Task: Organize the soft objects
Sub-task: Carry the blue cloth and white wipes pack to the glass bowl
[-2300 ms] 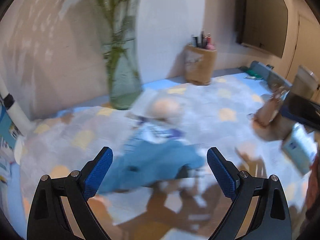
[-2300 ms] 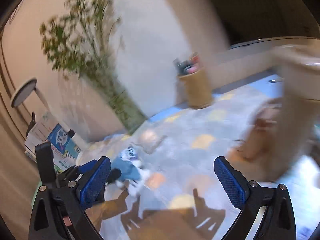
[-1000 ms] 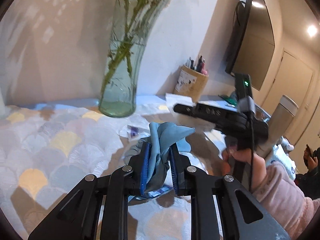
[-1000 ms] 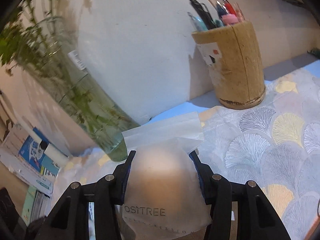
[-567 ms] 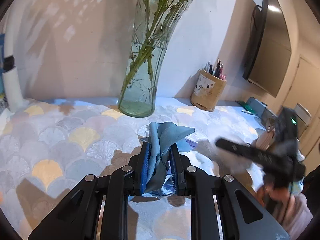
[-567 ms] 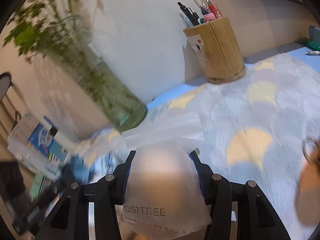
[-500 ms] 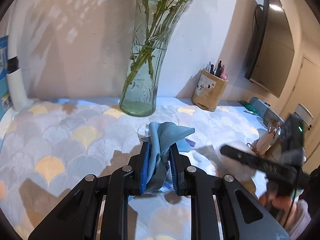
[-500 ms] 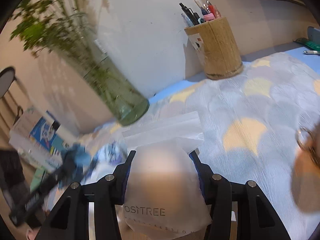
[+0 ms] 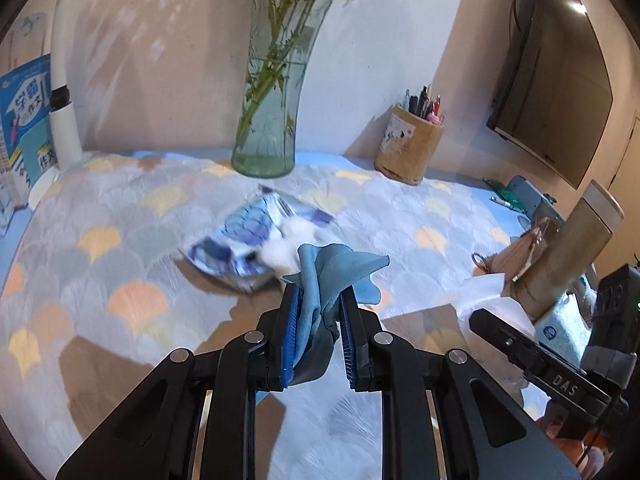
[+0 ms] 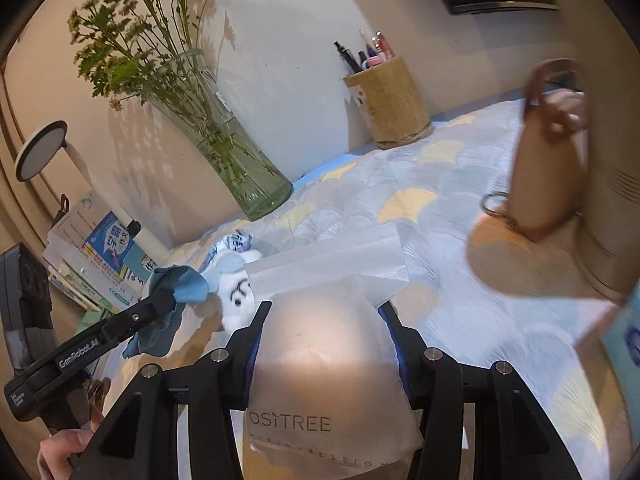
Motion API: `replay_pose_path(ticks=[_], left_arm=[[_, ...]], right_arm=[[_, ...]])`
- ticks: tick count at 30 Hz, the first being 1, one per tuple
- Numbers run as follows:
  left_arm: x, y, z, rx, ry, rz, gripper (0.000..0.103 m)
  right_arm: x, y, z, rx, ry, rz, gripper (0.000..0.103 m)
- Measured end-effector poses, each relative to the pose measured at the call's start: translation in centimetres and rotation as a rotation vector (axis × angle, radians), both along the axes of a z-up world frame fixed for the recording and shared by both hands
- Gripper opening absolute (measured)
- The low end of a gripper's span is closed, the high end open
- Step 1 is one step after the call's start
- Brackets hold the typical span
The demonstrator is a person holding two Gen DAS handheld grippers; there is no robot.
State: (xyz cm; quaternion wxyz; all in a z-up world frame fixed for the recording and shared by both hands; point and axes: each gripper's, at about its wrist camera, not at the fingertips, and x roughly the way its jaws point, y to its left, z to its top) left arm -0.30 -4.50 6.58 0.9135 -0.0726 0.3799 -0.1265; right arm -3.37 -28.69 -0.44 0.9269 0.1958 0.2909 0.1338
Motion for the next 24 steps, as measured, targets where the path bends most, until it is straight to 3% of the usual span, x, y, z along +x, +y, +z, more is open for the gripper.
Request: replay_pose_path(ticks=[6,16,24], left_arm=[[-1.9,-1.6,-0.4,-0.004,0.054,0.0,0.017],[-5.1,-4.0,-0.6,0.005,0.067,-0.016,0.017],[-7.5,-8.1,-0.7,-0.012,0.081,-0.086,0.017]], right_arm=[[-2.8,-1.5,0.4,0.006,-0.012,-0.017,0.05],[-7.5,-3.5,1.9,-0.001,-0.053,-0.029,0.05],[-11.8,-6.0,3.5,-0.047,-0.103,-0.083,0.05]])
